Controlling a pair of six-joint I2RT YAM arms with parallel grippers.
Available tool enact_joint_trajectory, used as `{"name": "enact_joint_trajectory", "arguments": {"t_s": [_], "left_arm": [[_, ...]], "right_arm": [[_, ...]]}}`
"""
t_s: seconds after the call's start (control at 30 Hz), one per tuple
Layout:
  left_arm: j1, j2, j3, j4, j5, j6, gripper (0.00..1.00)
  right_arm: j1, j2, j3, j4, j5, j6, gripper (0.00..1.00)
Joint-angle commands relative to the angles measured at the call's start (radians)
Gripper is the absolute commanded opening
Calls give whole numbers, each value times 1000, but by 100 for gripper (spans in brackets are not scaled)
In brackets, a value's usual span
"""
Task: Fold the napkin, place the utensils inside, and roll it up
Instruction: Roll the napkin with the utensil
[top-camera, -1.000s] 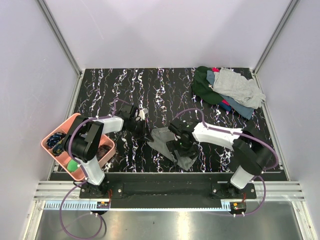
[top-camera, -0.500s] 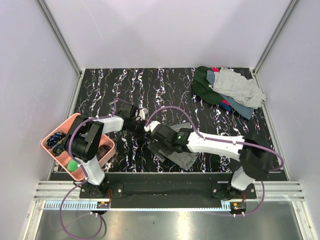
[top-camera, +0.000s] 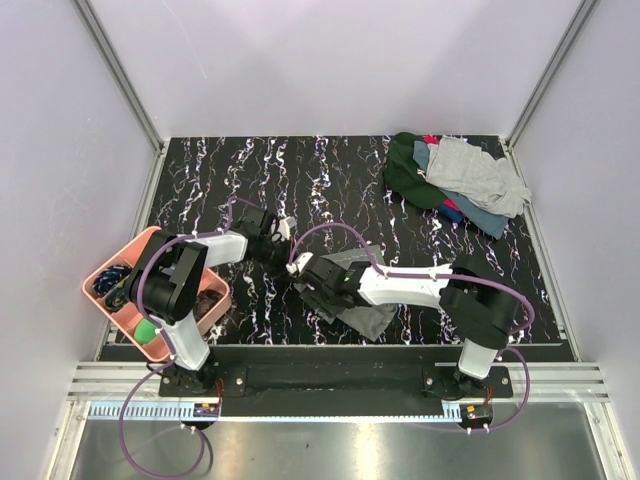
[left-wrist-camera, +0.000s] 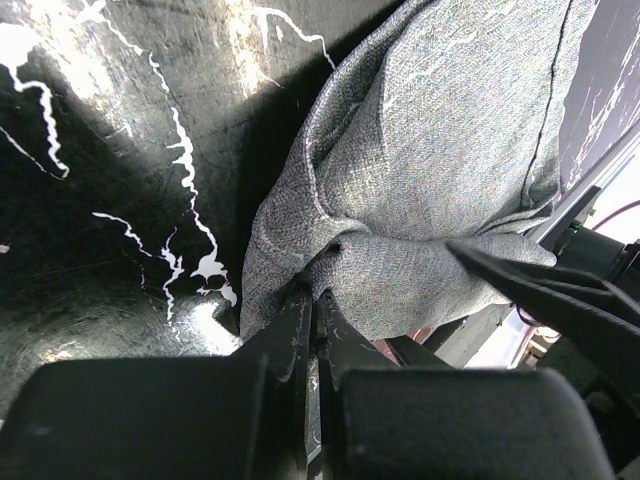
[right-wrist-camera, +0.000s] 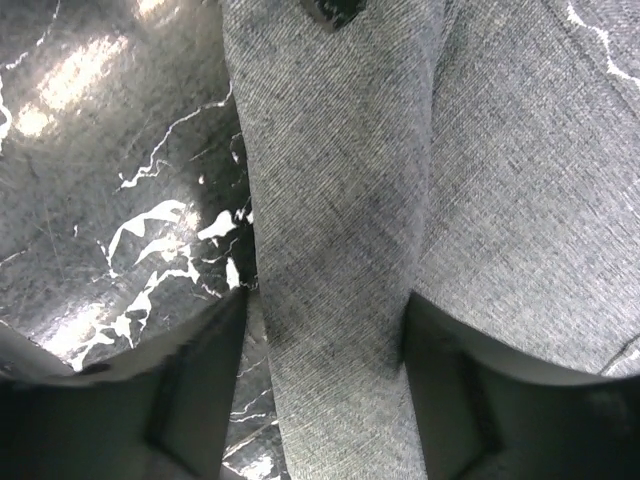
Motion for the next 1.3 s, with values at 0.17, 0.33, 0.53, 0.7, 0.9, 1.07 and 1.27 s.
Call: {"name": "enact_joint_trajectory", "arguments": {"t_s": [0.17,0.33,0.53,0.7,0.9,1.07,1.27], "left_arm": [[-3,-65,2,-45,-102,16,21],[14,-177,-17,-31,-154,-5,50],[45,-304,-103,1,-215,-12,54],[48,-372,-168,67,-209,-18,55],[48,-381,-208,92,-209,-21,67],[47,-351,-226,119,-151,-21,68],[45,-341,-264,168,-91,-30,68]], "right_arm": [[-68,26,-59,68,-214,50,51],[-113,-2,-144,166,-365,66,45],[-176,-35,-219,287,-596,79,42],[-216,-17,-245,341,-761,79,40],[-291,38,-239,387,-949,111,38],[-341,95,-222,390,-1074,119,38],[-395,168,-191,390,-1166,120,37]]}}
